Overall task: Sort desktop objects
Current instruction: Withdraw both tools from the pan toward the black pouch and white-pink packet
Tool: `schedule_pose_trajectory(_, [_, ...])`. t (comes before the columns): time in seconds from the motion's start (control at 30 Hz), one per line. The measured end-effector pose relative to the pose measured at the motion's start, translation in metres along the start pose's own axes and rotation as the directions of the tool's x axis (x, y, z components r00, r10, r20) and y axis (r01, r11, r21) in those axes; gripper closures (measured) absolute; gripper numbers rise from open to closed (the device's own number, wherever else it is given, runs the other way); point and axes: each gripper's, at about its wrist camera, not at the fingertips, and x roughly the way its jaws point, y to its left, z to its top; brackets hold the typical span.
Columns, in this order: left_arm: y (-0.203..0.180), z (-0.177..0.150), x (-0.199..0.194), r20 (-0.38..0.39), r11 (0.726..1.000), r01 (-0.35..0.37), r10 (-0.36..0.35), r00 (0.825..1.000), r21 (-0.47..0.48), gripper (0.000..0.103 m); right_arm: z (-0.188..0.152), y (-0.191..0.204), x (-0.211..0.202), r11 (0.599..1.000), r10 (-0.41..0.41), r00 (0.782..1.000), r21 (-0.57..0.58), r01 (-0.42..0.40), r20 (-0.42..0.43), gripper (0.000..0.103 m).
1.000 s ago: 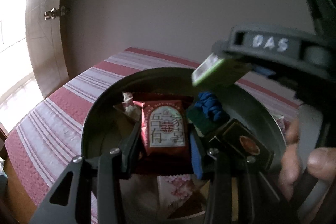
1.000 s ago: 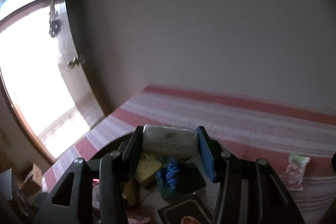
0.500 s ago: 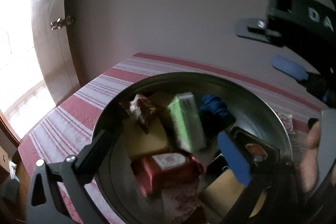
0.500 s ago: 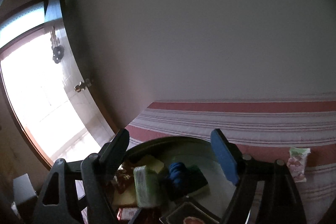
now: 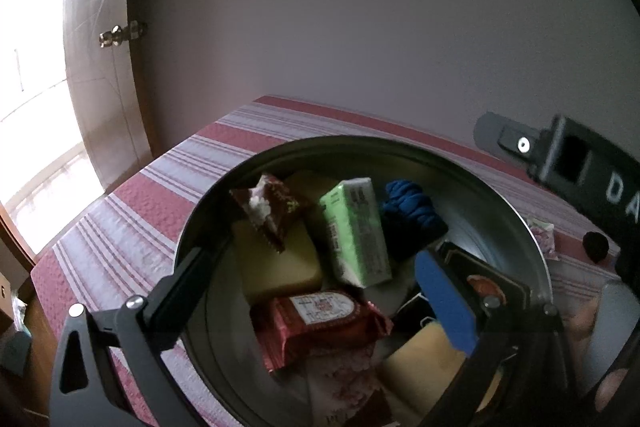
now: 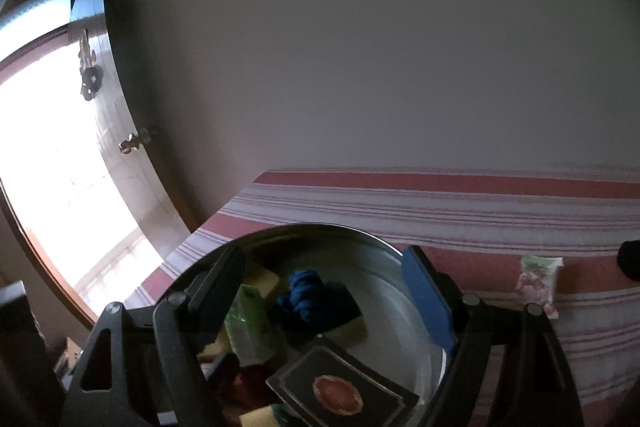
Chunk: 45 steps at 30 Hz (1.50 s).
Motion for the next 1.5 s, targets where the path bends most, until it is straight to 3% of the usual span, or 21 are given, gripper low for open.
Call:
schedule_pose_trajectory(0.37, [0.003,-0.002,-0.006,0.020,1.000,-0.009,0.009,1.000,-0.012,0.001,-0.007,0.003,-0.020,0.997,-0.042,0.998,-0.061,0.045,0.052,0.021])
schedule_pose_trajectory(0.53, [0.012,-0.005,-0.018,0.079,0.998,-0.021,0.025,0.997,-0.056,0.001,-0.012,0.008,-0.033,0.991,-0.064,0.994,-0.108,0.073,0.087,0.020])
schedule_pose_trajectory(0.77, [0.020,-0.008,-0.022,0.091,0.997,-0.011,0.018,0.996,-0.075,0.001,-0.022,0.011,-0.057,0.985,-0.066,0.986,-0.150,0.089,0.152,0.018])
schedule_pose_trajectory(0.87, [0.021,-0.009,-0.024,0.094,0.997,-0.006,0.013,0.995,-0.076,0.001,-0.025,0.016,-0.067,0.975,-0.072,0.981,-0.196,0.108,0.181,0.013])
schedule_pose_trajectory(1.2, [0.018,-0.016,-0.028,0.094,0.998,-0.001,0.008,0.996,-0.070,0.001,-0.039,0.035,-0.091,0.931,-0.095,0.968,-0.324,0.168,0.231,0.012])
schedule_pose_trajectory(1.5, [0.008,-0.024,-0.028,0.097,0.999,-0.008,0.013,0.995,-0.053,0.001,-0.044,0.011,-0.096,0.945,-0.107,0.965,-0.277,0.173,0.239,0.011])
